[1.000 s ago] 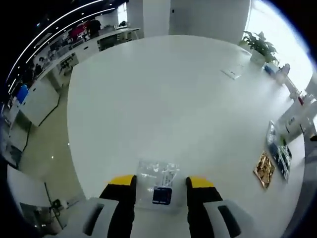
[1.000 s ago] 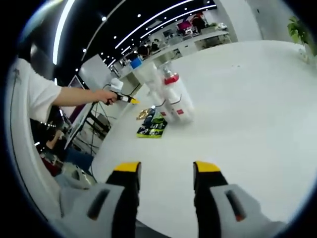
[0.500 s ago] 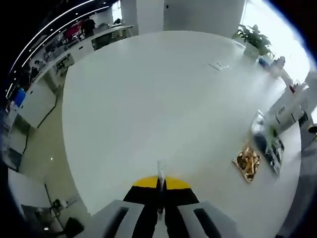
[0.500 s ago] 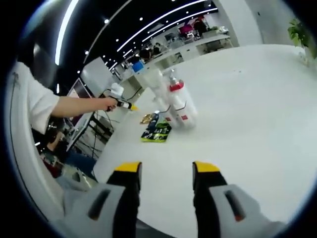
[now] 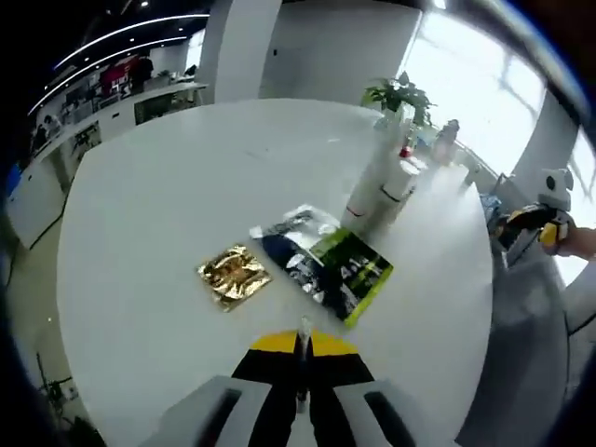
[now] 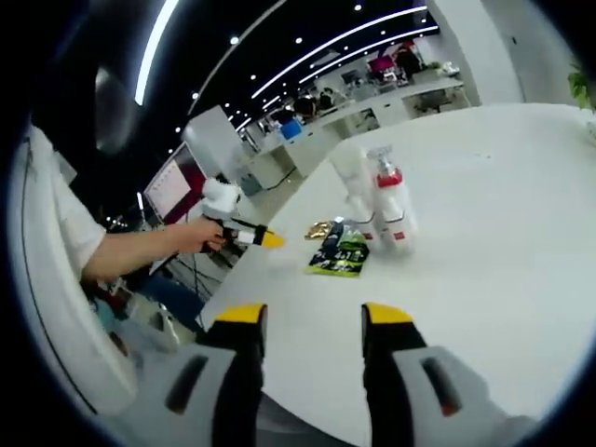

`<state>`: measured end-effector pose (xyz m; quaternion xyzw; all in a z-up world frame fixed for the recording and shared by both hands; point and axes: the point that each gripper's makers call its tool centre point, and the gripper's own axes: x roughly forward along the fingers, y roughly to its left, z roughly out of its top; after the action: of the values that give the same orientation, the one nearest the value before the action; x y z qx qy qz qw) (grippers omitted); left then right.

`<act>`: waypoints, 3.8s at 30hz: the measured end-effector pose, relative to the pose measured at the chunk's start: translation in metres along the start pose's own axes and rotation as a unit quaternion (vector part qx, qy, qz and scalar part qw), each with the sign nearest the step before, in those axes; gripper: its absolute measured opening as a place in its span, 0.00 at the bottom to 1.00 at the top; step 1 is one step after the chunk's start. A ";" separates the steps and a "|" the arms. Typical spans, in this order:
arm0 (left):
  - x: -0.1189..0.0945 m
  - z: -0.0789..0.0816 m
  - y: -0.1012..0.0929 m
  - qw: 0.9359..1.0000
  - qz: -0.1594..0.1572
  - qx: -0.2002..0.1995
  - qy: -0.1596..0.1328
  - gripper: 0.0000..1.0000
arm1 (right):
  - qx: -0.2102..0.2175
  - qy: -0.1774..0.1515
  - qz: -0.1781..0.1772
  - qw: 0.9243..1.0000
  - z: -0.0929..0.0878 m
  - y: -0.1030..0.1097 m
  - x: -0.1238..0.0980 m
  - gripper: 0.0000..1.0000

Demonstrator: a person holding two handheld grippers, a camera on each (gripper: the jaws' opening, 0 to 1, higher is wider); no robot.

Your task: Arrange the skincare products in the storage area until every visible bottle or jar stands upright without overlapping.

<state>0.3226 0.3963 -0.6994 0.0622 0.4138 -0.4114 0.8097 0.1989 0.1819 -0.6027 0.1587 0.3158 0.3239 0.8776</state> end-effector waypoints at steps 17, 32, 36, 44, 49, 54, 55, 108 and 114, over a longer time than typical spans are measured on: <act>-0.063 0.010 -0.161 0.993 -0.069 -0.007 -0.094 0.02 | -0.052 0.000 0.136 0.989 -0.008 0.099 0.019 0.38; -0.089 0.003 -0.226 0.985 -0.143 0.033 -0.084 0.03 | -0.176 0.034 0.214 0.960 -0.027 0.155 0.004 0.33; -0.091 0.000 -0.240 0.983 -0.153 0.058 -0.077 0.03 | -0.176 0.035 0.227 0.957 -0.026 0.160 0.001 0.30; -0.094 -0.008 -0.264 0.977 -0.187 0.090 -0.057 0.03 | -0.169 0.059 0.243 0.953 -0.038 0.164 -0.008 0.20; -0.099 -0.012 -0.275 0.969 -0.218 0.103 -0.048 0.03 | -0.142 0.071 0.254 0.954 -0.041 0.165 -0.015 0.08; -0.099 -0.017 -0.284 0.966 -0.229 0.118 -0.032 0.03 | -0.153 0.089 0.256 0.950 -0.048 0.167 -0.019 0.03; -0.099 -0.017 -0.284 0.966 -0.231 0.115 -0.034 0.04 | -0.160 0.086 0.255 0.950 -0.048 0.166 -0.020 0.02; -0.106 0.032 -0.270 0.899 -0.315 -0.245 -0.182 0.07 | 0.031 -0.010 0.280 0.959 -0.013 0.134 -0.032 0.02; -0.115 0.038 -0.265 0.890 -0.331 -0.241 -0.200 0.02 | 0.030 -0.011 0.275 0.961 -0.015 0.135 -0.030 0.02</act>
<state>0.1198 0.2768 -0.5283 -0.3593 0.3258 -0.5469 0.6824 0.1085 0.2627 -0.5350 0.2690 0.2599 0.5417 0.7528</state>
